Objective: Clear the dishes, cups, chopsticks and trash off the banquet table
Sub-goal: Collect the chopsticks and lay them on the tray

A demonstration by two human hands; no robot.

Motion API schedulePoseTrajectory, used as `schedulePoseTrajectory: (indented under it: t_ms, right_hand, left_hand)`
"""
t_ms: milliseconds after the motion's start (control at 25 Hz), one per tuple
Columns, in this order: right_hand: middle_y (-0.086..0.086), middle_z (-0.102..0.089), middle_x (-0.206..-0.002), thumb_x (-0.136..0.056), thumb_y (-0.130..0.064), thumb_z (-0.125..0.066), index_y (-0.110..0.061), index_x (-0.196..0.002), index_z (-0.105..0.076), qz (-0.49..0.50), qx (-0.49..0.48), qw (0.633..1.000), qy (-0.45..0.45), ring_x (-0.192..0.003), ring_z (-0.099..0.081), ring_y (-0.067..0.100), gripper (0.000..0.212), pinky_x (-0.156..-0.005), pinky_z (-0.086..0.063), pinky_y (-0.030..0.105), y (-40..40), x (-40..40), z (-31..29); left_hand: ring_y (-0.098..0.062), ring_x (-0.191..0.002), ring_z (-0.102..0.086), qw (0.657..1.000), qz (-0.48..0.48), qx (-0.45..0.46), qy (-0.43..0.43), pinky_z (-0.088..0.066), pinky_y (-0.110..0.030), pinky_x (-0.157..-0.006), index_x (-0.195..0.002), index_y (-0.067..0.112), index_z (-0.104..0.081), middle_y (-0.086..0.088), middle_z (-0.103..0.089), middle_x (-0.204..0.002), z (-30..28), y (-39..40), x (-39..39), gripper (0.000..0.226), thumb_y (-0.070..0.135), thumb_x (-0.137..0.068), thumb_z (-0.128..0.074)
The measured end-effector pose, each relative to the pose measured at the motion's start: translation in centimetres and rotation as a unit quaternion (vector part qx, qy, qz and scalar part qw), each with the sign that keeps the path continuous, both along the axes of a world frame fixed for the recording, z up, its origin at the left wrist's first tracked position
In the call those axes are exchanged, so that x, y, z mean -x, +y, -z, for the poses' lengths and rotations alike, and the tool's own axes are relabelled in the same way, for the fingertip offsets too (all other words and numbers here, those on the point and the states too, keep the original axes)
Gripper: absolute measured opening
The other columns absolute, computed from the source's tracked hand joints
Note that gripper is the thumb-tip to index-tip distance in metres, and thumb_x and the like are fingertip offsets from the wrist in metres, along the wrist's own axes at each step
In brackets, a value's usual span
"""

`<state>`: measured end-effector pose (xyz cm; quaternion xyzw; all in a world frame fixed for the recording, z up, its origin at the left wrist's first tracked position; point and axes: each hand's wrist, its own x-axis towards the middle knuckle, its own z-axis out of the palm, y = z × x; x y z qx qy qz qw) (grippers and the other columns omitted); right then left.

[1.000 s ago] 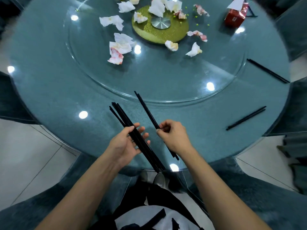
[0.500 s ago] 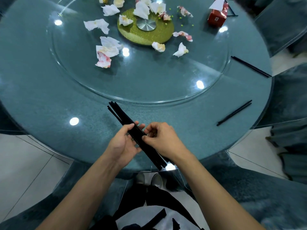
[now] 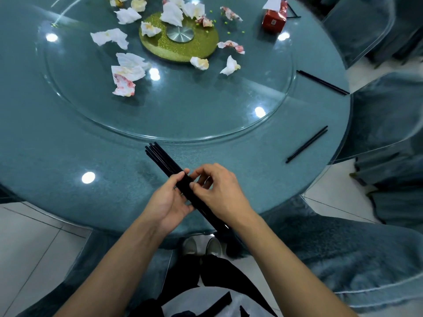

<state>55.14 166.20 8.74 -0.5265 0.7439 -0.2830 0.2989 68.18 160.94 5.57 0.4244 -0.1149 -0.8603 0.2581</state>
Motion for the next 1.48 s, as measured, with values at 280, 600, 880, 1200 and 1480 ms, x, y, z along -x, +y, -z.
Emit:
schedulePoseTrajectory:
  t_ms: [280, 600, 880, 1200, 1480]
  right_hand:
    - [-0.006, -0.068, -0.095, -0.091, -0.023, -0.068, -0.024, -0.097, -0.071, 0.092, 0.025, 0.995, 0.008, -0.081, -0.064, 0.014, 0.006, -0.083, -0.053, 0.040, 3.4, 2.9, -0.8]
    - [-0.007, -0.067, -0.100, -0.095, -0.025, -0.063, -0.021, -0.103, -0.072, 0.164, 0.025, 0.984, 0.067, -0.091, -0.061, 0.011, 0.012, -0.091, -0.048, 0.034, 10.1, 8.4, -1.1]
    - [-0.011, -0.065, -0.096, -0.094, -0.028, -0.063, -0.028, -0.100, -0.070, 0.217, 0.041, 0.974, 0.051, -0.090, -0.062, 0.010, 0.010, -0.090, -0.052, 0.036, 18.5, 14.2, -1.4]
    - [-0.014, -0.065, -0.094, -0.095, -0.029, -0.062, -0.032, -0.098, -0.069, 0.249, 0.064, 0.965, 0.049, -0.091, -0.060, 0.006, 0.008, -0.089, -0.053, 0.034, 30.7, 21.6, -2.4]
    - [-0.016, -0.066, -0.092, -0.094, -0.028, -0.063, -0.033, -0.094, -0.069, 0.288, 0.075, 0.954, 0.032, -0.090, -0.061, 0.000, 0.008, -0.086, -0.054, 0.030, 39.2, 26.9, -2.6]
  left_hand:
    - [-0.017, -0.082, -0.076, 0.999, 0.036, -0.009, -0.011, -0.060, -0.035, -0.059, -0.100, 0.022, -0.064, 0.001, -0.076, -0.095, -0.2, 1.6, 2.4, 0.014, 0.023, -0.100, -0.051]
    - [-0.023, -0.087, -0.076, 0.996, 0.083, 0.007, -0.013, -0.062, -0.045, -0.067, -0.101, 0.017, -0.067, -0.004, -0.076, -0.094, -1.5, 5.4, 7.0, 0.014, 0.020, -0.099, -0.053]
    - [-0.022, -0.082, -0.076, 0.995, 0.095, 0.022, -0.012, -0.058, -0.051, -0.082, -0.097, 0.016, -0.067, -0.005, -0.074, -0.093, -2.9, 12.3, 11.5, 0.016, 0.019, -0.098, -0.052]
    - [-0.026, -0.088, -0.076, 0.993, 0.119, 0.018, 0.020, -0.062, -0.048, -0.070, -0.098, 0.014, -0.068, -0.007, -0.075, -0.095, -3.8, 23.5, 18.2, 0.016, 0.019, -0.097, -0.052]
    - [-0.031, -0.097, -0.075, 0.990, 0.133, 0.010, 0.039, -0.060, -0.052, -0.073, -0.107, 0.009, -0.068, -0.012, -0.075, -0.104, -4.1, 31.1, 23.4, 0.018, 0.018, -0.096, -0.056]
